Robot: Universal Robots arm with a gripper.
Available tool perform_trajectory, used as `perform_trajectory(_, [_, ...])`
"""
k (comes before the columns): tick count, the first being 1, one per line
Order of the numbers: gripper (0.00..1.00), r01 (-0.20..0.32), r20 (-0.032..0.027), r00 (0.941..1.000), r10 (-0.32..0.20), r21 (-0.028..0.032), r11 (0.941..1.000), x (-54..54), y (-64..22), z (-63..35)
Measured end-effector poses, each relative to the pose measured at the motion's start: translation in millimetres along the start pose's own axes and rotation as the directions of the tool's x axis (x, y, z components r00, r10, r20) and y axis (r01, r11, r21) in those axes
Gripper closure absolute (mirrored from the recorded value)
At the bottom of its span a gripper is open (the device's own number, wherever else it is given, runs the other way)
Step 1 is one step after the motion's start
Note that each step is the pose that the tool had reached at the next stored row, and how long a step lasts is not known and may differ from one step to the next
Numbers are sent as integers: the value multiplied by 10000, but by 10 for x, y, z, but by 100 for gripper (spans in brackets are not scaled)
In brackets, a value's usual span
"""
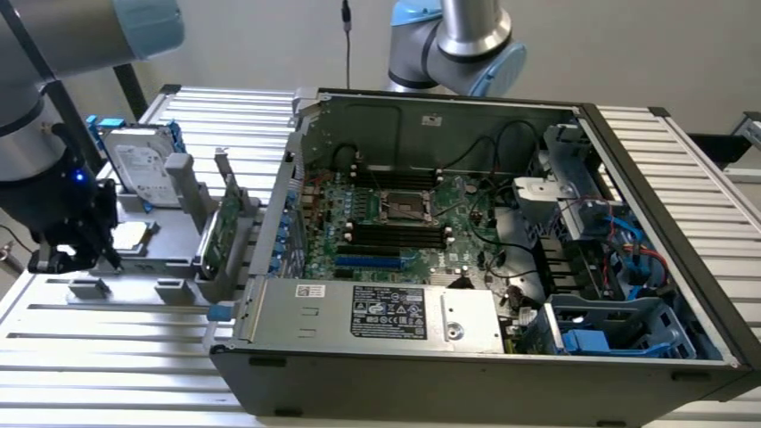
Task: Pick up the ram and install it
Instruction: 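Pick up the ram and move it above insertion slot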
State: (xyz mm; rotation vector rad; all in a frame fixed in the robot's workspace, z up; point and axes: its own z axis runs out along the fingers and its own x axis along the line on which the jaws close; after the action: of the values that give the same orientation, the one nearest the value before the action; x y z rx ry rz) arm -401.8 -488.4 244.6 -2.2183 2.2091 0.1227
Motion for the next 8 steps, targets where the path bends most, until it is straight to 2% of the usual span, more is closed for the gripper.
perform_trajectory(4, [87,-2,1,10000,2,-39,10000,-11,-19,-181])
perform_trajectory(8, [87,-7,1,10000,7,-112,9999,-22,-117,-368])
